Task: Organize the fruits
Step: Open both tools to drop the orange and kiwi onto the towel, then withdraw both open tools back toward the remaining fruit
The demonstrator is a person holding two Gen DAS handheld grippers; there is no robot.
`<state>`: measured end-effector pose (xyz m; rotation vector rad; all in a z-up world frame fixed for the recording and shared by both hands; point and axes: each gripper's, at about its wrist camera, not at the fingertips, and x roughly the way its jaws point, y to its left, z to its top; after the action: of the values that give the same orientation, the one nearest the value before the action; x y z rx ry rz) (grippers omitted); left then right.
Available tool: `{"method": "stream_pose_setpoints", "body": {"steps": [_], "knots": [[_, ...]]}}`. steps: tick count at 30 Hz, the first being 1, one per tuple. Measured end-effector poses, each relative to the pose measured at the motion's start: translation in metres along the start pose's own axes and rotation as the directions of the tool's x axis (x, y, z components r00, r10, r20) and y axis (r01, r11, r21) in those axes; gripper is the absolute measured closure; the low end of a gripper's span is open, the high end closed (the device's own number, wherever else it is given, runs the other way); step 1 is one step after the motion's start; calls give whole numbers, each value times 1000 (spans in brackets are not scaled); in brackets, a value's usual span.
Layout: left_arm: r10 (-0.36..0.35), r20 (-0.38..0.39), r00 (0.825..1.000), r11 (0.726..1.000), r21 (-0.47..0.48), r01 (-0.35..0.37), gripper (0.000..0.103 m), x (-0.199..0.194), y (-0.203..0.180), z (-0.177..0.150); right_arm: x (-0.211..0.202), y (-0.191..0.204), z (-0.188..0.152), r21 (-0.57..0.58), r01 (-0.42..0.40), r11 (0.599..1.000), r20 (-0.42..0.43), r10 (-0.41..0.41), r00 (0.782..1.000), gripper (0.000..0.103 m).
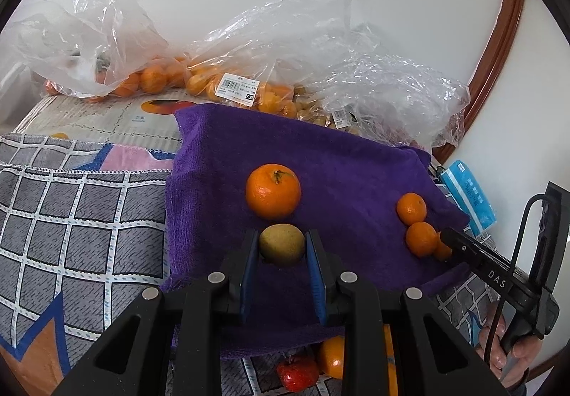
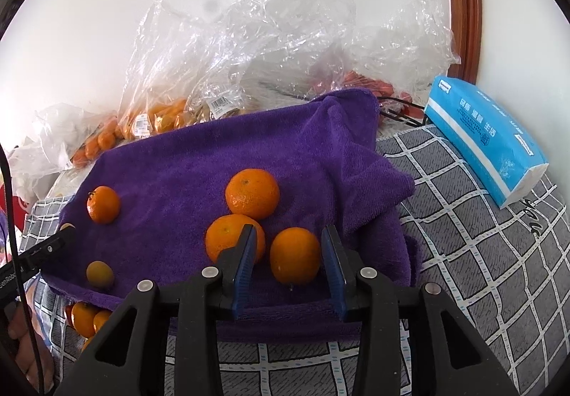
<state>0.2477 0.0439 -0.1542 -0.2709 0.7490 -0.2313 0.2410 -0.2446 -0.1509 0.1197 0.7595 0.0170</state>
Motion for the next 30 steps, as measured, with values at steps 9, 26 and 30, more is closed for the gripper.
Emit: {"method": "stream_pose_setpoints", "body": {"steps": [9, 26, 30], "knots": [[-14, 5, 1000, 1000, -10, 14, 78, -2, 1, 0, -8, 6, -1, -11, -8, 1000, 32, 9, 999, 60], [-44, 79, 996, 998, -30, 47, 63, -26, -2, 3, -32, 12, 4, -30, 29, 999, 131, -24, 991, 60], [-44, 112, 993, 999, -15, 46, 63, -35, -7, 3, -41, 12, 9, 2, 23, 1000, 107, -23, 994, 60]]}}
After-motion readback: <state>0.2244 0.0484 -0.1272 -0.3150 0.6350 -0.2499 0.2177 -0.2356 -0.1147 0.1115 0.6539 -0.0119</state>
